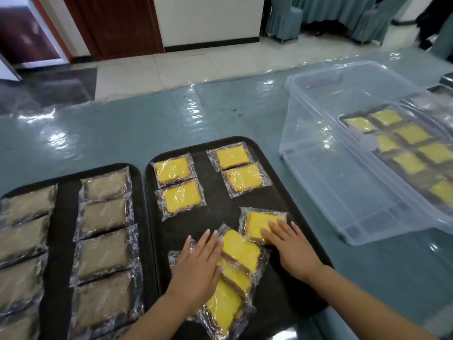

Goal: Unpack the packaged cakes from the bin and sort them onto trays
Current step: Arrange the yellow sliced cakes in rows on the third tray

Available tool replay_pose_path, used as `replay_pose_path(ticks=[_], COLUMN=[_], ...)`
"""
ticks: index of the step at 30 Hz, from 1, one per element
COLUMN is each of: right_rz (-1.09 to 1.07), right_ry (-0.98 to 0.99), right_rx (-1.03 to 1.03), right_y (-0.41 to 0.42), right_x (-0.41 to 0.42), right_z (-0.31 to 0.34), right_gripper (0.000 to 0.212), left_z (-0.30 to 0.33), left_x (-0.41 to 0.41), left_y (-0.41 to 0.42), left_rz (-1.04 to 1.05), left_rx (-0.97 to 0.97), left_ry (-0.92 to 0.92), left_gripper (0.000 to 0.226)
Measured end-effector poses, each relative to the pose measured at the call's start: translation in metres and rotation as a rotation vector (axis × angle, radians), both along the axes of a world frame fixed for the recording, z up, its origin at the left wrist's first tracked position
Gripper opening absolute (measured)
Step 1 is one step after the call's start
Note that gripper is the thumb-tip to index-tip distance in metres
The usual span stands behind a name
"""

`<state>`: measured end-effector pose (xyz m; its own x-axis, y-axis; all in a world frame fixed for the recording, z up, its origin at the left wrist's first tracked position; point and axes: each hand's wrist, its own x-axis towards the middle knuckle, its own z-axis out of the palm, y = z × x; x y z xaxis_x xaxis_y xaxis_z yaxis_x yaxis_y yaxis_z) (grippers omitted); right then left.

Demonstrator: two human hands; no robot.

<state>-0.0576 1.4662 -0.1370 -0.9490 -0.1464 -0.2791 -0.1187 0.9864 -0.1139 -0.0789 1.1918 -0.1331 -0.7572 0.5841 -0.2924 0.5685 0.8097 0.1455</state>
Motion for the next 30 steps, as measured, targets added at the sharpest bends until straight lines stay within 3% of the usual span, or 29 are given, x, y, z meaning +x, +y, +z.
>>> replay_pose_path(ticks=[5, 9, 11, 17, 24, 30], right_rz=[-0.091, -0.065, -0.043, 0.007, -0.005, 0.057], right_ry=[-0.084, -0.109, -0.108, -0.106, -0.111, -0.038], right_rx=[-0.043, -0.006, 0.021, 0.057, 0.079, -0.091], right_y=[-0.016, -0.017, -0.013, -0.003, -0.004, -0.037], right_x=[-0.009, -0.026, -0.035, -0.058, -0.066, -0.033], right_z=[-0.006, -0.011, -0.014, -0.012, -0.017, -0.003], right_gripper=[0.059, 0.095, 0.102, 0.075, 0.078, 0.077], left_z=[-0.004, -0.015, -0.016, -0.020, -0.021, -0.017], left_x=[0.001, -0.001, -0.003, -0.003, 0.003, 0.007], left_y=[0.012, 0.006, 0.002, -0.006, -0.006, -0.020], left_rz=[-0.092, -0.059, -0.033, 0.065, 0.132, 0.202], left_rx=[0.001, -0.018, -0.019, -0.022, 0.001, 0.007], left_ry=[0.045, 0.018, 0.023, 0.016, 0.027, 0.065], left_gripper=[0.051, 0.052, 0.054, 0.066, 0.070, 0.067])
